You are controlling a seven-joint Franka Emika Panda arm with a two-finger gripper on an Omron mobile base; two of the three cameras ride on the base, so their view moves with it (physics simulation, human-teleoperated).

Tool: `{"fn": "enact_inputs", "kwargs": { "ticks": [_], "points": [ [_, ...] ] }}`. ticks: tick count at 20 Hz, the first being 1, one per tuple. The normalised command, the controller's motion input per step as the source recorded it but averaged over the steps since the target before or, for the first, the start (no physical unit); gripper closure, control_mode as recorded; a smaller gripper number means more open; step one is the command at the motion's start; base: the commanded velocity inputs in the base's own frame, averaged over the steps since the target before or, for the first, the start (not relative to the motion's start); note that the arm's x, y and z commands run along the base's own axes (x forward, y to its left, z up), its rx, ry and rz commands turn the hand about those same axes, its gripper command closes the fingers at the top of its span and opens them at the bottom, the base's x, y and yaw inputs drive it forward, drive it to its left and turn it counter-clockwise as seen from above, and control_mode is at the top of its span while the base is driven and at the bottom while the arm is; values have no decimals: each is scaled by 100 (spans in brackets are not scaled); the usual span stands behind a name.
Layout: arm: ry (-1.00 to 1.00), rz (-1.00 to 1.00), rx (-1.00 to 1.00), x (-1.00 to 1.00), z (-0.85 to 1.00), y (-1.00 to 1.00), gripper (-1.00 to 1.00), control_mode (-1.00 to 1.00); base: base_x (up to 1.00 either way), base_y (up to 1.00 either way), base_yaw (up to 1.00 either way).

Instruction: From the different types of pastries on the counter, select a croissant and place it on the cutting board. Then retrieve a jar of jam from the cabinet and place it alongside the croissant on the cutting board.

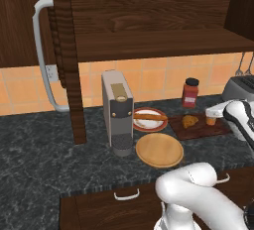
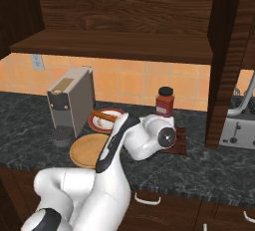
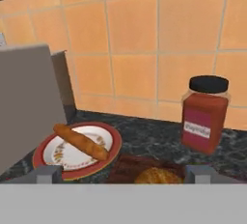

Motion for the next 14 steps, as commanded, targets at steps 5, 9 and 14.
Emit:
{"fn": "enact_inputs", "kwargs": {
  "ticks": [5, 9, 14],
  "points": [
    [5, 0, 0, -97, 7, 100, -100, -100, 0, 0, 0],
    [-6, 1, -7, -91, 68, 76, -100, -100, 0, 0, 0],
    [3, -2, -3, -100, 59, 57, -100, -100, 0, 0, 0]
  ]
}}
